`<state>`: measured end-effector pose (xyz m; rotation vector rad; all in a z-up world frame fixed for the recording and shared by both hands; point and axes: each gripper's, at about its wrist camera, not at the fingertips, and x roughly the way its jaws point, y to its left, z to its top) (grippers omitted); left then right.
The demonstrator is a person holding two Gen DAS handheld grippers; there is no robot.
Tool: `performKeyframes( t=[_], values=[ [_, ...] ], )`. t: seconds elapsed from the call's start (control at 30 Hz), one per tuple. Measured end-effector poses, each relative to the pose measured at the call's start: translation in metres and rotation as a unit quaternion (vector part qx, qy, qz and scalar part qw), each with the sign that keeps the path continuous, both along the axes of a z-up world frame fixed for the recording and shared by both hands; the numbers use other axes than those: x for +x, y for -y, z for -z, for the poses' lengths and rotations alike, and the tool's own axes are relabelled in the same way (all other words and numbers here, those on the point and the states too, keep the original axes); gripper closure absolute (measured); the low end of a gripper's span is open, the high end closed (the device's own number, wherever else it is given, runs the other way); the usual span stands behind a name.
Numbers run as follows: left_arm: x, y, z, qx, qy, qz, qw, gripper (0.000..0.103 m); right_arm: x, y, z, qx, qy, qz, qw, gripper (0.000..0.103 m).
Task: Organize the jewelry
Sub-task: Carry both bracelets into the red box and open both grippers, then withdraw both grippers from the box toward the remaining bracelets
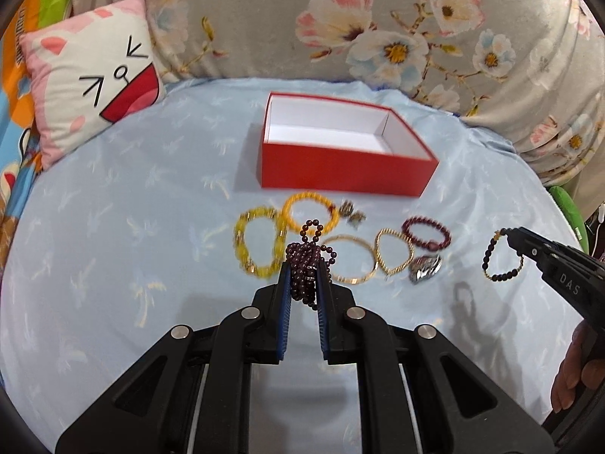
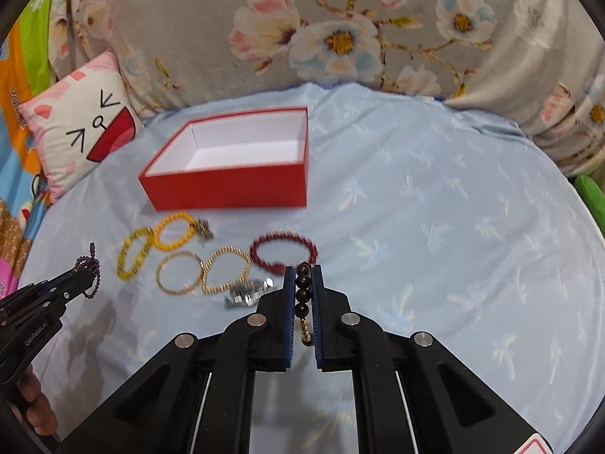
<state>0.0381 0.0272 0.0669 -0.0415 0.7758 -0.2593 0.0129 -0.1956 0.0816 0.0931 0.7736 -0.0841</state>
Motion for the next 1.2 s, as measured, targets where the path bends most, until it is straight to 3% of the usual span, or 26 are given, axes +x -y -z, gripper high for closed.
performKeyframes(
  t=[0.27,0.4,0.7,0.97,1.07,1.13,1.17,1.2],
  values=[
    [0.068,0.020,-0.058,0.001,0.047,0.027,0.9985,0.091,0.079,0.004,-0.049,0.024,0.037,-0.034,0.998,0.095],
    [0.117,0.035,-0.067,0.007,0.056,0.032,0.9979,0.091,0.133,0.000,-0.056,0.034,0.039,-0.046,0.998,0.095],
    [0.223,0.054,-0.033,0.005,0.016,0.027,0.9995,0.091,0.235,-0.010,-0.025,0.036,0.012,-0.061,0.997,0.095],
    [0.264,0.065,-0.001,0.023,-0.005,0.026,0.9994,0.090,0.283,-0.011,0.012,0.027,-0.029,-0.056,0.998,0.095],
    [0.267,0.064,0.000,0.021,0.003,0.016,0.9996,0.085,0.283,-0.010,0.013,0.010,-0.022,-0.045,0.999,0.082],
    [0.264,0.061,-0.004,0.022,0.012,0.010,0.9996,0.075,0.276,-0.008,0.008,0.003,-0.008,-0.039,0.999,0.068],
    [0.261,0.059,-0.006,0.021,0.017,0.006,0.9996,0.066,0.269,-0.005,0.004,0.003,0.000,-0.035,0.999,0.061],
    [0.257,0.055,-0.009,0.018,0.022,0.002,0.9996,0.061,0.263,-0.003,0.000,0.005,0.007,-0.033,0.999,0.060]
  ],
)
